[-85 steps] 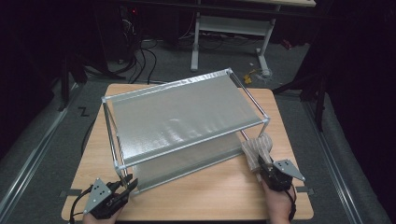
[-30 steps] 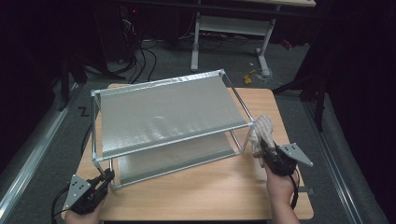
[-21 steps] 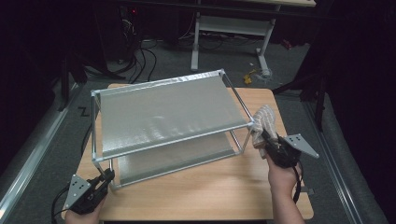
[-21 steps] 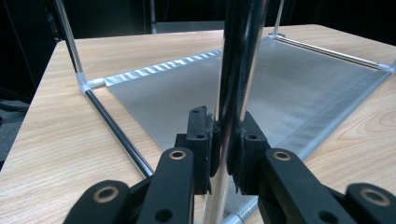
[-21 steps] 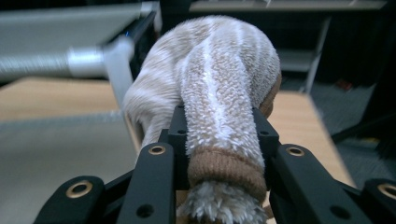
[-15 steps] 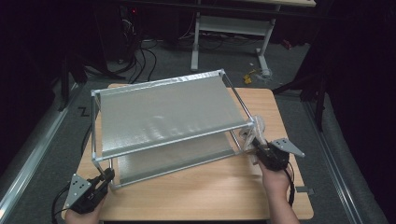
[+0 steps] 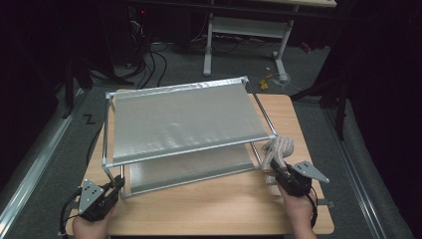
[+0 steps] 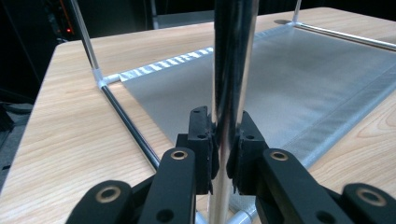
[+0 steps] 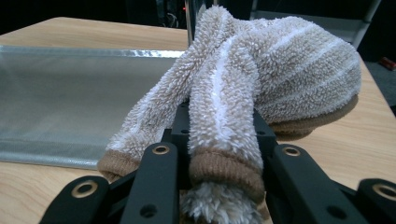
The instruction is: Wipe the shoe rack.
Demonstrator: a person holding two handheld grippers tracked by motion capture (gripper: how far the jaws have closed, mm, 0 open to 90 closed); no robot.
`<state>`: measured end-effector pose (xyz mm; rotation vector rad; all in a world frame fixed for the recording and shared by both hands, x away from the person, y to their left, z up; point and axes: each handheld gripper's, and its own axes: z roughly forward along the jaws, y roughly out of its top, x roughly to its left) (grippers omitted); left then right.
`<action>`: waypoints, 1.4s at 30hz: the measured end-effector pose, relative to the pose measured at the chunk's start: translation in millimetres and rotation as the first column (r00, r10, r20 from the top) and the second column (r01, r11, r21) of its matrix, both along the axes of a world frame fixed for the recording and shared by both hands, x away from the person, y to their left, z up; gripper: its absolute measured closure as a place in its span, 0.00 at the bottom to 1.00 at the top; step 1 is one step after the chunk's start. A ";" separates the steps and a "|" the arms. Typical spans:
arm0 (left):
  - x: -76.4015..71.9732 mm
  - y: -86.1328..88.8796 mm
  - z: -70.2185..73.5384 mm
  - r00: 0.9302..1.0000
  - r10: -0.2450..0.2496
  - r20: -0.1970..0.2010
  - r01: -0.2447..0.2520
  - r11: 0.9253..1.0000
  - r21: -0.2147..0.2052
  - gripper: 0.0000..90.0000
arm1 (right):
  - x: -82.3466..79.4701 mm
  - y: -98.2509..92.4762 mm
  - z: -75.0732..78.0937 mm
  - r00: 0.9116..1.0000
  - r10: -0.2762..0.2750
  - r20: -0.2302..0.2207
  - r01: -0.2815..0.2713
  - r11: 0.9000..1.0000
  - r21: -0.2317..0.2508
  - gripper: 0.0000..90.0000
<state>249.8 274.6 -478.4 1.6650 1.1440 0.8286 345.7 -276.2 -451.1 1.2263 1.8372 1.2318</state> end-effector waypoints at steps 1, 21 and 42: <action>1.6 -0.8 0.2 1.000 -0.003 -0.002 0.003 1.000 -0.001 0.89 | -2.8 -2.6 -0.4 1.000 -0.005 0.001 0.005 1.000 0.002 0.80; -4.8 -0.7 4.6 0.999 0.052 -0.009 -0.052 0.999 -0.014 0.88 | 15.5 -28.8 11.7 0.987 -0.157 0.016 0.157 0.987 0.018 0.80; 74.5 17.3 8.4 0.986 0.152 -0.071 -0.153 0.988 -0.010 0.86 | -47.8 0.3 17.9 0.995 -0.050 0.090 0.044 0.997 0.069 0.79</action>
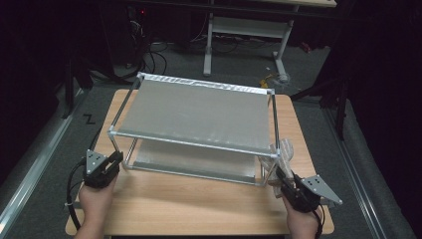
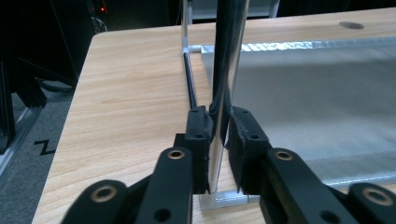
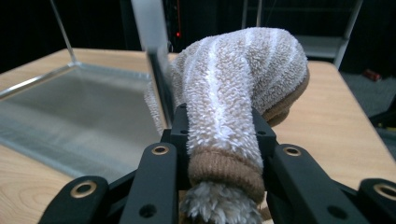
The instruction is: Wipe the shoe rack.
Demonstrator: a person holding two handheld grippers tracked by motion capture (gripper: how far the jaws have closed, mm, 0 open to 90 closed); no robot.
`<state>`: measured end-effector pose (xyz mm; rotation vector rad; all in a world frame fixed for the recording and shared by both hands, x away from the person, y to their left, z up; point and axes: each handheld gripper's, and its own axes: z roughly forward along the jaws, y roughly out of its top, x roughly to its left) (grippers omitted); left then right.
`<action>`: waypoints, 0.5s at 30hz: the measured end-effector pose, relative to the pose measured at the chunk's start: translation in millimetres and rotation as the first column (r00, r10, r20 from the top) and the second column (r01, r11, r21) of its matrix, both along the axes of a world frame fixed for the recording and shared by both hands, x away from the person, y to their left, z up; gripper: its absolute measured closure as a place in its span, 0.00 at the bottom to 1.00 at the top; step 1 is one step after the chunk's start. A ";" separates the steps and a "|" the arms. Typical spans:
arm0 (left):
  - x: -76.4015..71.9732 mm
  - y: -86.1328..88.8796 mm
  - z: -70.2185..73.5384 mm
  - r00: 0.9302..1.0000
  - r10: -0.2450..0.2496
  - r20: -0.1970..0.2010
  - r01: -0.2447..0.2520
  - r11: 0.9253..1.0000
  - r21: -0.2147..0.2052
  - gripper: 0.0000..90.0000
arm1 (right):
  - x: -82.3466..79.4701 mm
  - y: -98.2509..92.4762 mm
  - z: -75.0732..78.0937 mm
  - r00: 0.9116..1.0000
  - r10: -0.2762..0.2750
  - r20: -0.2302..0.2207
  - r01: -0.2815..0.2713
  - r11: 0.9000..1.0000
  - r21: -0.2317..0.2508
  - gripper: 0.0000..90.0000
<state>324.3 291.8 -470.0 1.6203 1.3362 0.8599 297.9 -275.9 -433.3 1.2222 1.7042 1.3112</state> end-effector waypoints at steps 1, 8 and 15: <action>-2.8 1.0 -0.9 1.000 0.000 0.004 0.000 1.000 -0.009 0.85 | -2.5 -0.6 3.8 1.000 -0.001 0.015 0.001 1.000 0.002 0.79; -27.5 -5.8 -13.0 1.000 -0.016 0.010 0.016 0.999 -0.044 0.79 | -14.0 -0.2 4.8 1.000 0.019 0.002 -0.019 0.999 -0.028 0.79; -46.8 -27.3 -17.9 0.995 -0.096 0.002 0.096 0.995 -0.033 0.76 | -9.9 5.0 -33.4 0.986 0.033 -0.161 -0.049 0.994 -0.095 0.79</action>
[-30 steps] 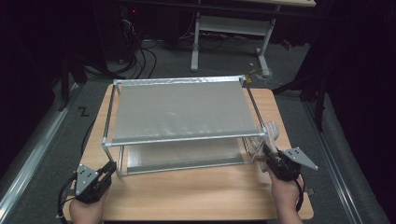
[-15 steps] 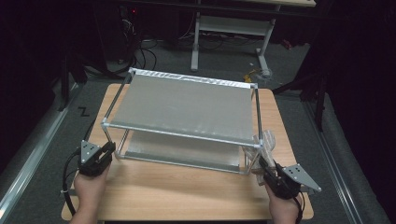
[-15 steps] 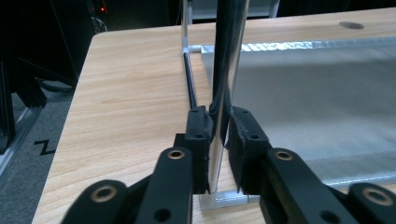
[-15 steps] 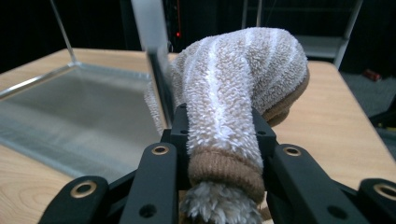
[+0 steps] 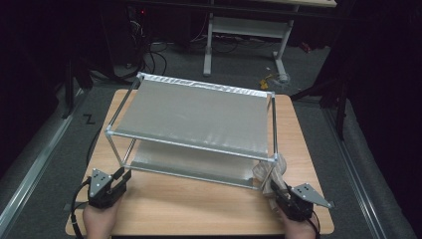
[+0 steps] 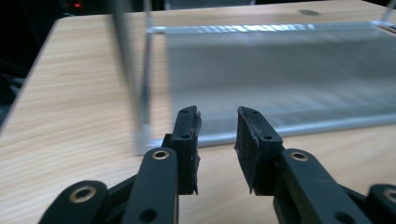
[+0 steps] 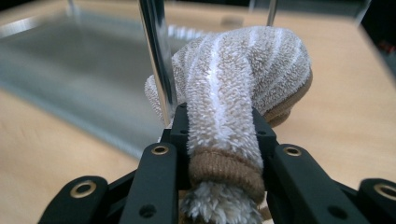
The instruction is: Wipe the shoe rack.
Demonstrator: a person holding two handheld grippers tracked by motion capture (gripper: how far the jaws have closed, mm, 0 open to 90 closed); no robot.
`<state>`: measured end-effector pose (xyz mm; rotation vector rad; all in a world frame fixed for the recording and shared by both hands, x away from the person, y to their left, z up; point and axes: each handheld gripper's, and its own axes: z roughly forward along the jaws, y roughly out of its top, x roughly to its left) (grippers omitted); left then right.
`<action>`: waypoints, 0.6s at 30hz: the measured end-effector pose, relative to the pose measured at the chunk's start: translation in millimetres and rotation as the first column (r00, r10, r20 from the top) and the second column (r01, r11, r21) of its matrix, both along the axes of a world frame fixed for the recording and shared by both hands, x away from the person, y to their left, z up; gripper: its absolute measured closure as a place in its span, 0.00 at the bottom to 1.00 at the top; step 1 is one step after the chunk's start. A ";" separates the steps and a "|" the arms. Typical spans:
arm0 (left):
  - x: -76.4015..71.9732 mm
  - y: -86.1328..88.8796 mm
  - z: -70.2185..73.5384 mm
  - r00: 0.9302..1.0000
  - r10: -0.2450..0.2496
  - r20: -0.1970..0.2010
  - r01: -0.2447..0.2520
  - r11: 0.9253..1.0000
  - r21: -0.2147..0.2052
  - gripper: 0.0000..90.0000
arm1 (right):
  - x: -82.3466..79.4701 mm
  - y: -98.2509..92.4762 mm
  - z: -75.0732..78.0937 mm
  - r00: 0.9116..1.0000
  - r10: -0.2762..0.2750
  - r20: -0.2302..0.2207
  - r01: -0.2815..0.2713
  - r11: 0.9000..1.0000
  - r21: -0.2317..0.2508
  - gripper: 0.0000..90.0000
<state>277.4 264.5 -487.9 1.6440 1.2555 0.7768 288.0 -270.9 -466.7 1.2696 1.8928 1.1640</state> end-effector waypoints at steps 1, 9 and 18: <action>-2.9 -4.4 1.3 1.000 -0.016 0.007 0.016 1.000 -0.012 0.75 | 0.9 0.8 -5.1 1.000 0.004 -0.025 -0.004 1.000 -0.005 0.79; -11.6 -41.2 41.8 0.982 -0.151 0.110 0.153 0.988 -0.014 0.74 | 3.9 4.9 -16.4 0.997 0.012 -0.082 -0.012 1.000 -0.004 0.79; 5.2 -76.2 87.4 0.961 -0.157 0.230 0.165 0.986 -0.019 0.74 | 2.2 4.8 -15.4 0.997 0.017 -0.073 -0.017 1.000 -0.001 0.79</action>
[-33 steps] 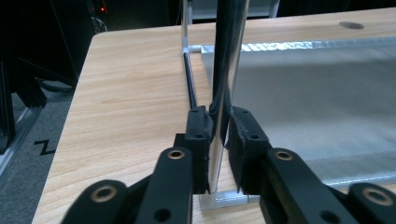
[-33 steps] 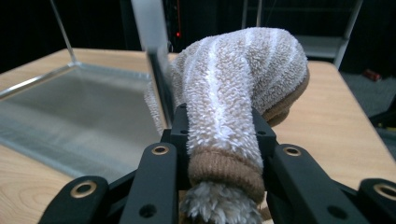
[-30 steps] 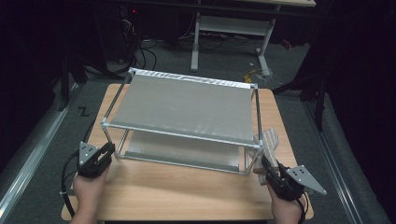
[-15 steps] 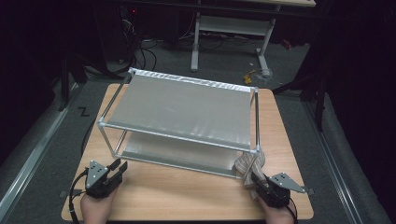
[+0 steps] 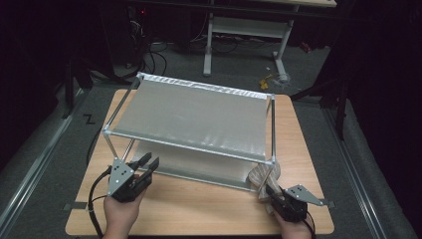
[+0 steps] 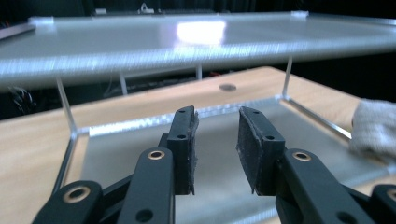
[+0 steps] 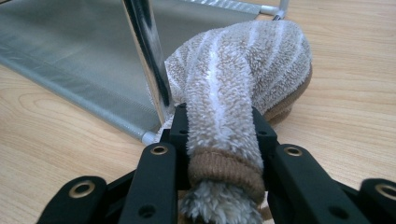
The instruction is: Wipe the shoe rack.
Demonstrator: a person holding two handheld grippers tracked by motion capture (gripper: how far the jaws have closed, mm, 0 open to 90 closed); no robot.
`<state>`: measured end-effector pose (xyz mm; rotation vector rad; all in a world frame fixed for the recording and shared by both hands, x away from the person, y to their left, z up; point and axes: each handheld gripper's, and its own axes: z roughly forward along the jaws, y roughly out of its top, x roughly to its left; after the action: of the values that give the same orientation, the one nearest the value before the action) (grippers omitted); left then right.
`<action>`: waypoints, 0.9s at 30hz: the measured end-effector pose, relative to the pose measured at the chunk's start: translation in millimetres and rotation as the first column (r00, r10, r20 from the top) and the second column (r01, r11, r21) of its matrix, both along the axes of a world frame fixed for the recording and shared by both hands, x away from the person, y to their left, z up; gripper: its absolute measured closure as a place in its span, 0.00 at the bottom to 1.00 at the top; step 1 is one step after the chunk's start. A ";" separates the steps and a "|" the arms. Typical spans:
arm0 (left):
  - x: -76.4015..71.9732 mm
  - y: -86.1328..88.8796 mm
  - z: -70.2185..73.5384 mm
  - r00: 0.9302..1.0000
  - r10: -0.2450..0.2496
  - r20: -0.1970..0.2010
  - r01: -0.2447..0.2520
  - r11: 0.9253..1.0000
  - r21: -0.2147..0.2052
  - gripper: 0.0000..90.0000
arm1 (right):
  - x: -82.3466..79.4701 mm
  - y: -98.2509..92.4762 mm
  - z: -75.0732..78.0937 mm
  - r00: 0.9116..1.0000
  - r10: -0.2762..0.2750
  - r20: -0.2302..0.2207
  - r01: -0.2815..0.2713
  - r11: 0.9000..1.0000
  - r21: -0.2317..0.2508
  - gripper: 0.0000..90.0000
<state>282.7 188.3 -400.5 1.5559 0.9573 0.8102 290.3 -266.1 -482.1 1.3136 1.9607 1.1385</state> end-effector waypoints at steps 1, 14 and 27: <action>1.8 -2.2 2.9 1.000 0.004 0.006 -0.004 1.000 0.001 0.74 | -0.3 0.2 0.2 1.000 -0.001 0.000 0.001 1.000 0.000 0.79; 47.5 -12.7 20.3 0.999 0.047 -0.017 -0.047 0.999 0.012 0.76 | -4.0 4.8 1.7 0.999 0.032 0.011 -0.032 0.999 -0.014 0.79; 91.2 -7.6 17.7 0.993 0.099 -0.068 -0.097 0.995 0.028 0.76 | -15.3 37.2 5.9 0.986 0.165 0.032 -0.165 0.986 -0.018 0.79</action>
<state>373.9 180.7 -382.8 1.5766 1.0851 0.8443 275.0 -228.9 -476.2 1.1334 2.0807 1.2118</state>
